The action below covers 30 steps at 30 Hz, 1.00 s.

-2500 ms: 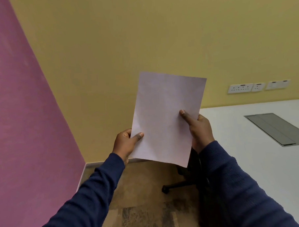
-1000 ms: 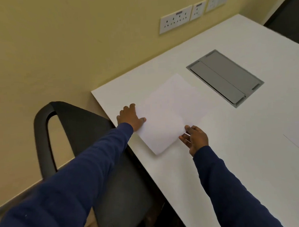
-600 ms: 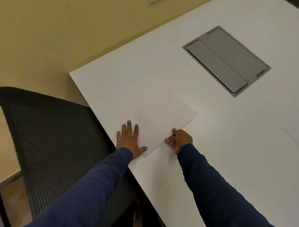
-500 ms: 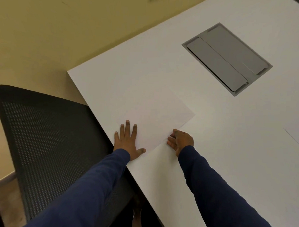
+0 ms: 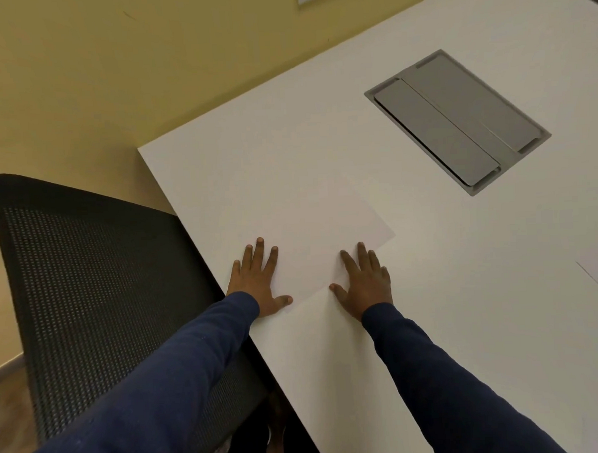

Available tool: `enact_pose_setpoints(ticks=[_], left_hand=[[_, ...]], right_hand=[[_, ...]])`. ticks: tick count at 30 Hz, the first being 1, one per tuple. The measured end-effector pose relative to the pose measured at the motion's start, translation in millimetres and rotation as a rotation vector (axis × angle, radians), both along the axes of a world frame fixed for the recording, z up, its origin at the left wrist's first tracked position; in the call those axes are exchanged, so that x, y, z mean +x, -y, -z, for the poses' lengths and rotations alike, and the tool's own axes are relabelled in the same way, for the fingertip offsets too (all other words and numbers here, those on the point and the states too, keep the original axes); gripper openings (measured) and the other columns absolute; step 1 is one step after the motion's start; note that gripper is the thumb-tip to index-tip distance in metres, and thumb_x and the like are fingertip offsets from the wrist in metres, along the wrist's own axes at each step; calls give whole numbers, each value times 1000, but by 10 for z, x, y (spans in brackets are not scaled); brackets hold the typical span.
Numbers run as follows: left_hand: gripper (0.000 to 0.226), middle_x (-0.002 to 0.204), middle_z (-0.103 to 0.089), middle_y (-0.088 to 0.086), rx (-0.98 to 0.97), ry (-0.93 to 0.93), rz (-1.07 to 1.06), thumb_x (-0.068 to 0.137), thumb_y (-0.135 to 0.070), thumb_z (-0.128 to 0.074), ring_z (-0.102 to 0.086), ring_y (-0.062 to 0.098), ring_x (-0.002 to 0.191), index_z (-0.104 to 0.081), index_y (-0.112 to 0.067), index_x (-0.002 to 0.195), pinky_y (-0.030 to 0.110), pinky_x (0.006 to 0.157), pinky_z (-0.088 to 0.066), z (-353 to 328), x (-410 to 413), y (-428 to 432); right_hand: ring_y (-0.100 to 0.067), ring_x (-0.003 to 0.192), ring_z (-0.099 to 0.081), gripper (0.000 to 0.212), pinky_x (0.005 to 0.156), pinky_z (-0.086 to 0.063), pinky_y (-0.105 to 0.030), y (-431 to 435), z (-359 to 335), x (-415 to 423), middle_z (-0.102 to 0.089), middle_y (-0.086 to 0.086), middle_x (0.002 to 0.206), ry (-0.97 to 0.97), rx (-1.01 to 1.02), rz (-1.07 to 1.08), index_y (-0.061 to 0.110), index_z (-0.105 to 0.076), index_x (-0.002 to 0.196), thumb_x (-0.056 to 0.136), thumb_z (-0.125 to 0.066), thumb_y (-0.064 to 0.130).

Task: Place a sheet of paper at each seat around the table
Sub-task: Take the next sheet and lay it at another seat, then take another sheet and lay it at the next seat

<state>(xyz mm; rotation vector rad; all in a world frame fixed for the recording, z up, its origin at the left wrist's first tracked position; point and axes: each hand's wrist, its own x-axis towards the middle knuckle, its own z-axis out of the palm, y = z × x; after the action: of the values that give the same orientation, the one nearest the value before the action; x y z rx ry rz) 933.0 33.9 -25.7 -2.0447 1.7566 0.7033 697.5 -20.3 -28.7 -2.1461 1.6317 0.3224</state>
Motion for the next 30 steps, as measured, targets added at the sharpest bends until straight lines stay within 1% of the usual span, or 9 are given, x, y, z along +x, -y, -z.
enact_pose_setpoints(ticks=[6, 11, 20, 25, 30], left_hand=[[118, 160, 31, 9, -40, 35, 5, 78, -76, -52, 15, 34, 151, 21, -23, 155, 50, 122, -5, -129, -18, 12], [117, 160, 32, 8, -97, 54, -5, 79, -76, -52, 17, 33, 151, 20, -24, 155, 51, 122, -4, -419, -102, 16], [113, 161, 28, 9, -232, 79, 10, 83, -73, -51, 18, 33, 151, 20, -23, 155, 51, 122, -1, -1074, -387, -175], [111, 162, 25, 10, -334, 79, 33, 85, -72, -50, 16, 34, 151, 19, -22, 155, 51, 122, -1, -1527, -514, -441], [109, 163, 22, 10, -461, 48, 45, 86, -69, -52, 14, 33, 151, 17, -22, 156, 51, 123, -3, -1966, -528, -965]], right_hand=[[-32, 154, -2, 85, 121, -17, -52, -17, -88, 16, 6, -9, 168, -5, -6, -17, 29, -7, 159, 93, -53, 55], [-32, 154, -2, 86, 121, -17, -52, -101, -315, 46, 5, -10, 168, 13, -45, -41, 27, -8, 159, 92, -55, 54], [-32, 154, -4, 88, 122, -18, -51, -309, -971, 119, 2, -12, 168, 56, -209, -42, 26, -5, 159, 93, -53, 57], [-32, 154, -4, 87, 122, -18, -51, -659, -1436, 107, 0, -12, 168, 78, -291, 2, 24, -5, 160, 94, -54, 55], [-33, 154, -6, 87, 122, -18, -51, -1266, -1887, 121, -2, -12, 168, 88, -389, 38, 24, -5, 160, 94, -53, 55]])
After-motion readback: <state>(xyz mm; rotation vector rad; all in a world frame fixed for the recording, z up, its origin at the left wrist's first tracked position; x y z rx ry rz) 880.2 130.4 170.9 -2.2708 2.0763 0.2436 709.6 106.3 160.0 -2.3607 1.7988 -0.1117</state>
